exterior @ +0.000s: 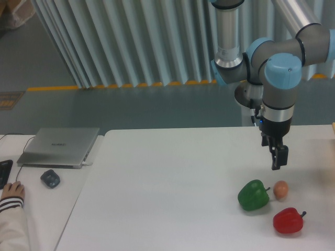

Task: Place the triangular bread on the table
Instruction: 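Move the gripper sideways away from the peppers and out of view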

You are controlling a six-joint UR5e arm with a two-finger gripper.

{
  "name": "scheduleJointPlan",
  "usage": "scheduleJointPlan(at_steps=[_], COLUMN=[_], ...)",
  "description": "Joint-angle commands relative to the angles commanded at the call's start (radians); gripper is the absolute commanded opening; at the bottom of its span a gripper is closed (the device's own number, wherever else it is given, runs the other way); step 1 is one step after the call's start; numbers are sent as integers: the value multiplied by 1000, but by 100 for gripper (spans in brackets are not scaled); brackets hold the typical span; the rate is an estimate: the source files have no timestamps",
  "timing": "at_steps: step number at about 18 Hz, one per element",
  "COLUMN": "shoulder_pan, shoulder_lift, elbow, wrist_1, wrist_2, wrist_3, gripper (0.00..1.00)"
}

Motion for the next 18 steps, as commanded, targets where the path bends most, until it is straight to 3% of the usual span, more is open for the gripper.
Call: scheduleJointPlan(at_steps=[6, 10, 13, 18], shoulder_pan=[98, 123, 193, 274], shoulder_lift=[0, -6, -29, -83], elbow=[14, 18, 26, 57], wrist_1=[6, 8, 29, 43], wrist_2=[25, 29, 31, 31], wrist_3=[153, 188, 386, 563], gripper=[100, 100, 100, 100])
